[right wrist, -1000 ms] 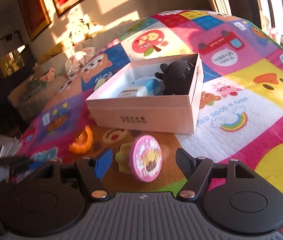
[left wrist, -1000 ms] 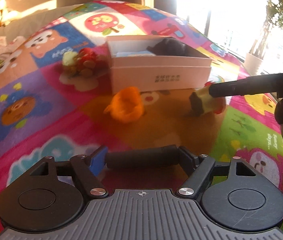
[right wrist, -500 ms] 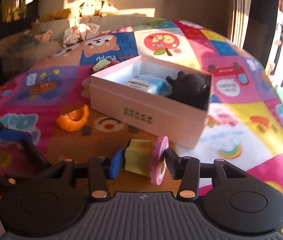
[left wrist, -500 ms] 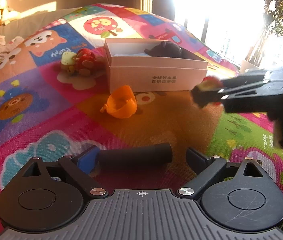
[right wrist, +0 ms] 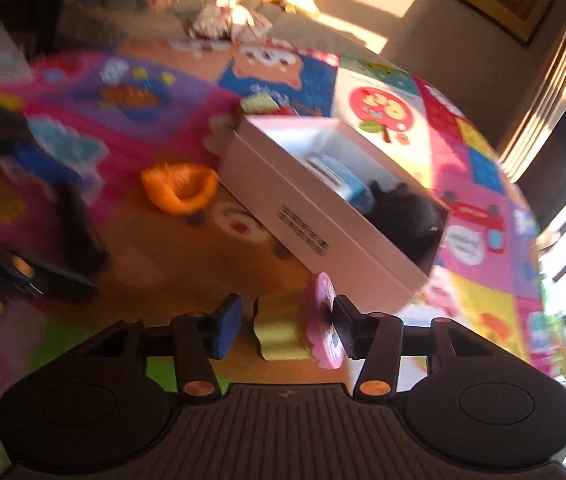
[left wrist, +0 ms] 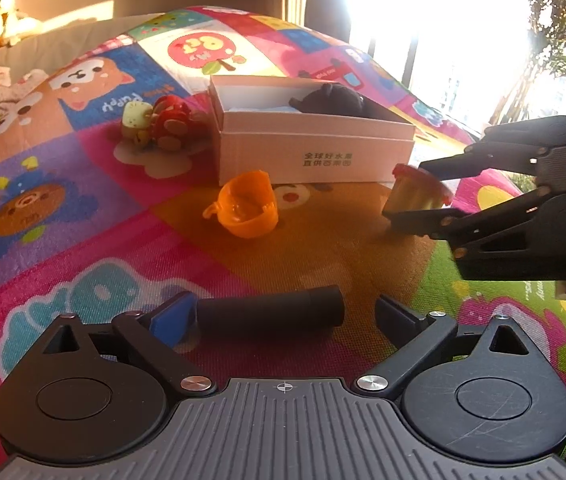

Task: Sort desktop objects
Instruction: 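Grasp the pink-lidded round toy with the right gripper and lift it while the left gripper holds the stick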

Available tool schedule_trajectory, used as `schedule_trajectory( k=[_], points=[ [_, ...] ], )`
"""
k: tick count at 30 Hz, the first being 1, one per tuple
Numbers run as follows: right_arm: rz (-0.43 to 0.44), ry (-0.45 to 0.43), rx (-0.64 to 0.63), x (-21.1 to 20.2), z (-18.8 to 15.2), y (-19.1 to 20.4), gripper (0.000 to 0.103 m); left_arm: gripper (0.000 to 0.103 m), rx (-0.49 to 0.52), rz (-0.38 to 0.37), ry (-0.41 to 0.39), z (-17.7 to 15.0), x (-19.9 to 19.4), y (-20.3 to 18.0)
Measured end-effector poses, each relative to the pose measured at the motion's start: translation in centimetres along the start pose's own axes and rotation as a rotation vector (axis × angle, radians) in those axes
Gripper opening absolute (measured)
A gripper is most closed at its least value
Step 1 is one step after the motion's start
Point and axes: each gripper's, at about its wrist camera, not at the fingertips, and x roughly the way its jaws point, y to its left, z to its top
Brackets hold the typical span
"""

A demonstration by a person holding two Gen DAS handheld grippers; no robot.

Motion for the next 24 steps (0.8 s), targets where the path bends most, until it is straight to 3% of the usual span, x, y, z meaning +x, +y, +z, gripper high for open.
schedule_trajectory(
  k=[2,5,13,15,17,24],
  points=[
    [0.04,-0.024,0.027,-0.7,0.0,-0.3,0.054,0.1,-0.001,0.0,0.0,0.0,0.0,0.0],
    [0.035,-0.054,0.08,-1.6,-0.4,-0.9,0.075,0.1,0.001,0.001,0.001,0.0,0.0,0.0],
    [0.118,-0.037,0.308,0.4,-1.5,-2.8,0.075,0.1,0.01,0.018,0.004,-0.1,0.1,-0.3],
    [0.12,-0.036,0.36,1.1,-1.5,-3.3,0.057,0.1,0.014,0.04,0.007,0.0,0.1,-0.5],
    [0.129,-0.024,0.413,1.4,-1.5,-3.8,0.056,0.1,0.014,0.075,0.014,0.0,0.0,-0.7],
    [0.106,-0.05,0.383,-1.2,-2.2,-3.5,0.056,0.097,0.034,0.124,0.044,0.4,0.6,-1.7]
  ],
)
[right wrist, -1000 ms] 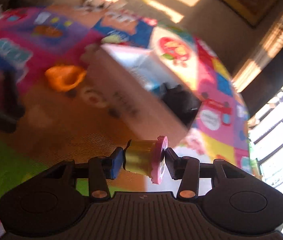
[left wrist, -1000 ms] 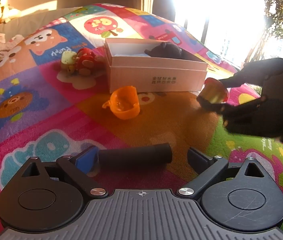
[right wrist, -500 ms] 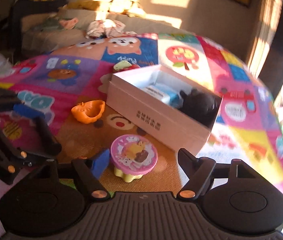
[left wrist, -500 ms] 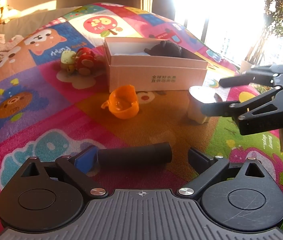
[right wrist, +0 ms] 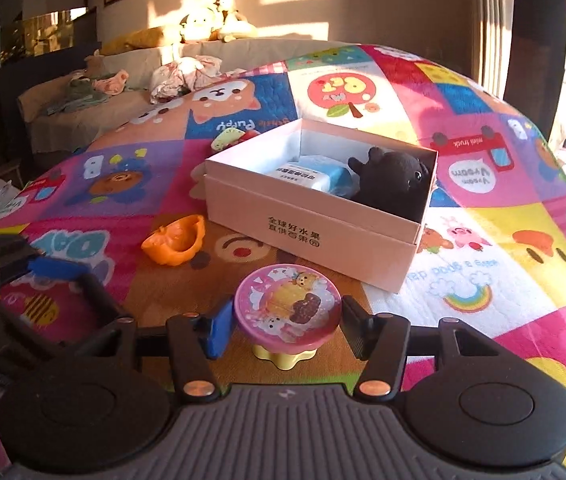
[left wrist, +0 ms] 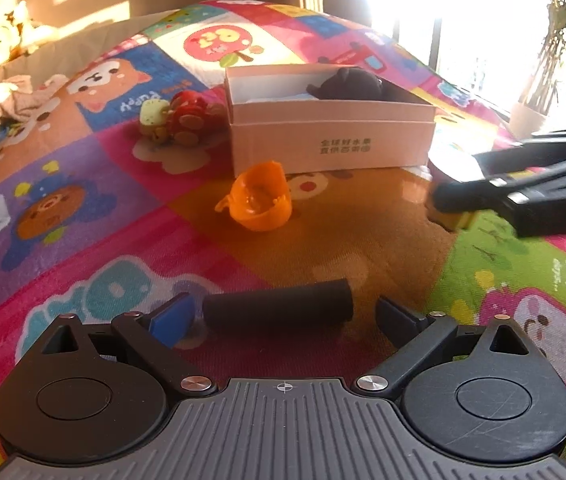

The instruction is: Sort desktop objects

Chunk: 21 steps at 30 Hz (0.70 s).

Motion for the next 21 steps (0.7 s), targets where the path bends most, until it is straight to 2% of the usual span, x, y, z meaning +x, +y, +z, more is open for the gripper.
schedule_trajectory(
  k=[1,4,8,11,16,19,21],
  points=[
    [0.003,0.0,-0.008,-0.5,-0.2,0.1,0.056,0.095,0.005,0.004,0.0,0.1,0.1,-0.1],
    [0.018,0.001,-0.028,-1.9,-0.7,0.4,0.056,0.08,0.02,0.006,-0.009,0.3,0.0,-0.4],
    [0.014,-0.011,-0.051,-3.8,-0.9,0.6,0.056,0.08,0.041,-0.022,-0.022,1.0,-0.9,-0.7],
    [0.003,-0.07,-0.057,-6.2,-0.3,0.6,0.056,0.08,0.072,-0.036,-0.126,2.8,-3.3,-1.0],
    [-0.014,-0.221,-0.027,-10.9,2.4,-0.4,0.056,0.08,0.132,-0.02,-0.31,8.3,-6.4,-0.9],
    [-0.052,-0.301,-0.005,-12.6,4.2,-1.3,0.056,0.08,0.187,-0.008,-0.393,11.4,-6.1,-1.3],
    [-0.083,-0.331,0.004,-13.1,5.2,-2.0,0.056,0.08,0.191,0.011,-0.406,13.6,-4.7,-1.5]
  ],
)
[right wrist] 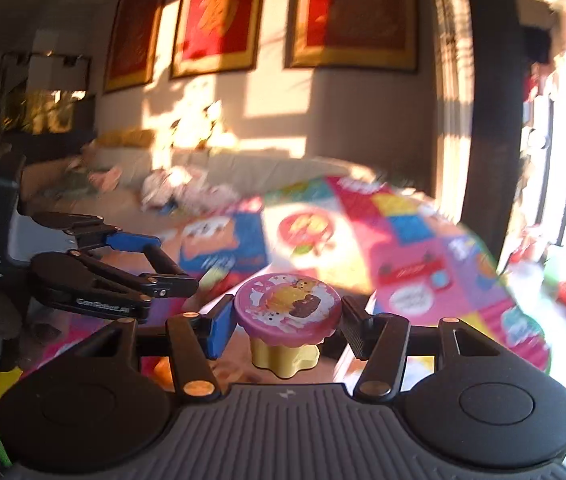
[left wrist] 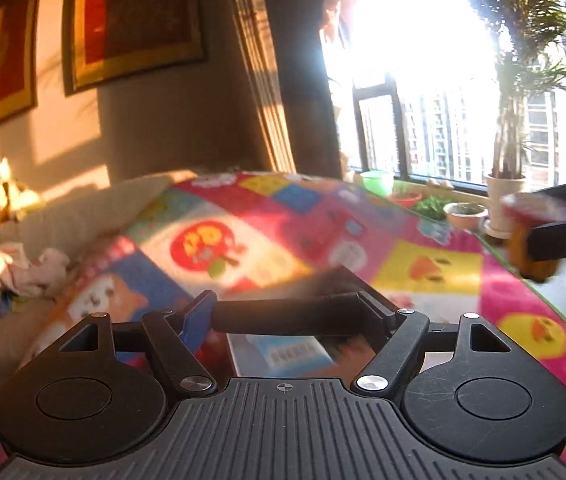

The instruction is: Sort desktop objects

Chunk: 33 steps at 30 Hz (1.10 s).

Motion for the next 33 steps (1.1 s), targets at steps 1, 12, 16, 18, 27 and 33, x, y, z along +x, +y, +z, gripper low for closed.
schedule_trajectory(
  k=[1,12,16,18,27,33],
  points=[
    [-0.015,-0.01,0.001,0.1,0.5,-0.3,0.056,0.08,-0.013,-0.001,-0.002,0.5,1.1,0.3],
    [-0.019,0.068,0.066,5.8,2.3,-2.9,0.056,0.097,-0.218,-0.089,0.12,-5.6,6.4,4.2],
    [0.025,0.129,0.124,10.3,2.9,-3.3,0.056,0.097,-0.239,-0.08,0.201,-9.6,5.2,4.7],
    [0.052,0.155,0.16,13.4,3.8,-3.4,0.056,0.098,-0.253,-0.065,0.228,-10.7,4.5,4.9],
    [-0.014,0.155,0.194,25.1,5.8,-2.1,0.065,0.101,-0.268,0.057,0.235,-10.5,0.7,8.2],
    [0.106,0.192,0.05,21.4,2.1,2.0,0.067,0.101,-0.351,0.172,0.256,-12.1,0.3,11.9]
  ],
)
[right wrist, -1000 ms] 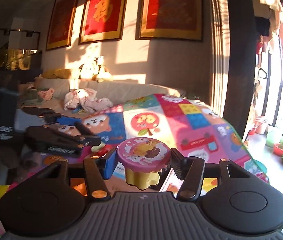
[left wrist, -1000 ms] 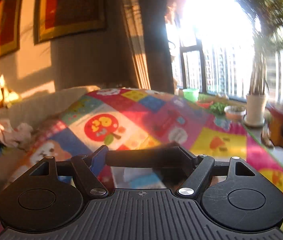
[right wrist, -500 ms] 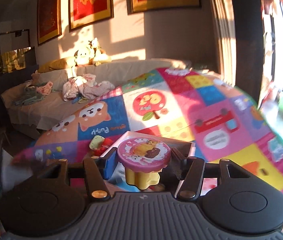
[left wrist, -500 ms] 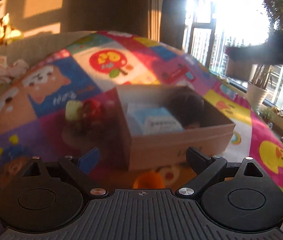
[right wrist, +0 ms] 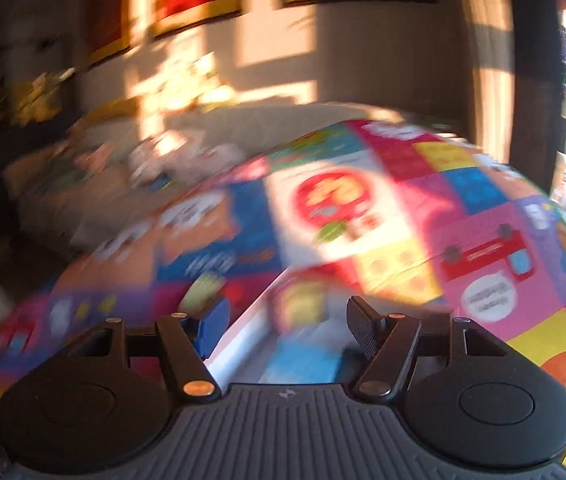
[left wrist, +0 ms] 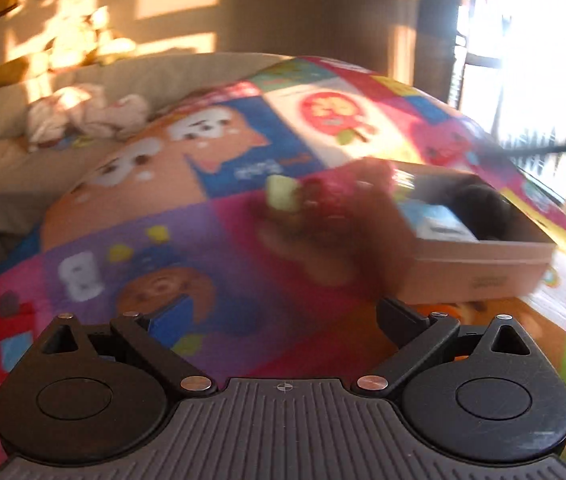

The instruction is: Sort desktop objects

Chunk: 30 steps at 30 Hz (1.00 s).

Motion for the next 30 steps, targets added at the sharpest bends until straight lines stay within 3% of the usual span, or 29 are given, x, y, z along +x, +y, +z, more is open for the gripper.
schedule_trajectory(
  k=[5,9,10,11,12,13,19,21,22,26,29,30],
  points=[
    [0.19,0.14,-0.211,-0.2,-5.2,5.8,0.077,0.101,-0.069,0.031,-0.007,0.3,0.0,1.7],
    [0.207,0.205,-0.314,1.9,-8.0,9.1,0.077,0.101,-0.054,0.019,-0.003,0.4,-0.1,1.5],
    [0.204,0.223,-0.301,2.6,-8.3,9.2,0.075,0.101,-0.047,0.013,-0.004,0.5,-0.1,1.3],
    [0.201,0.24,-0.278,3.2,-8.4,9.0,0.062,0.101,-0.04,0.007,-0.009,0.6,0.0,1.2],
    [0.203,0.258,-0.252,3.6,-8.5,8.8,0.057,0.101,-0.029,-0.002,-0.018,0.8,0.2,0.9],
    [0.209,0.275,-0.228,3.8,-8.6,8.5,0.057,0.101,-0.019,-0.006,-0.026,1.0,0.5,0.6],
    [0.184,0.255,-0.184,0.8,-9.2,6.2,0.056,0.098,0.113,-0.038,-0.04,3.2,5.4,-2.1],
    [0.169,0.25,-0.165,-0.6,-9.7,5.1,0.057,0.079,0.169,-0.029,-0.047,3.8,7.5,-3.1],
    [0.161,0.248,-0.148,-1.3,-10.0,4.3,0.057,0.078,0.176,-0.034,-0.043,4.1,8.6,-3.3],
    [0.105,0.22,-0.021,-3.9,-10.8,0.5,0.068,0.078,0.066,-0.109,0.003,5.4,12.1,-3.0],
    [0.042,0.208,0.049,-5.4,-11.5,-2.0,0.069,0.077,0.029,-0.085,0.012,5.9,13.8,-2.7],
    [0.024,0.21,0.065,-5.6,-11.7,-2.5,0.069,0.081,0.041,-0.065,0.011,5.9,14.2,-2.7]
  ],
)
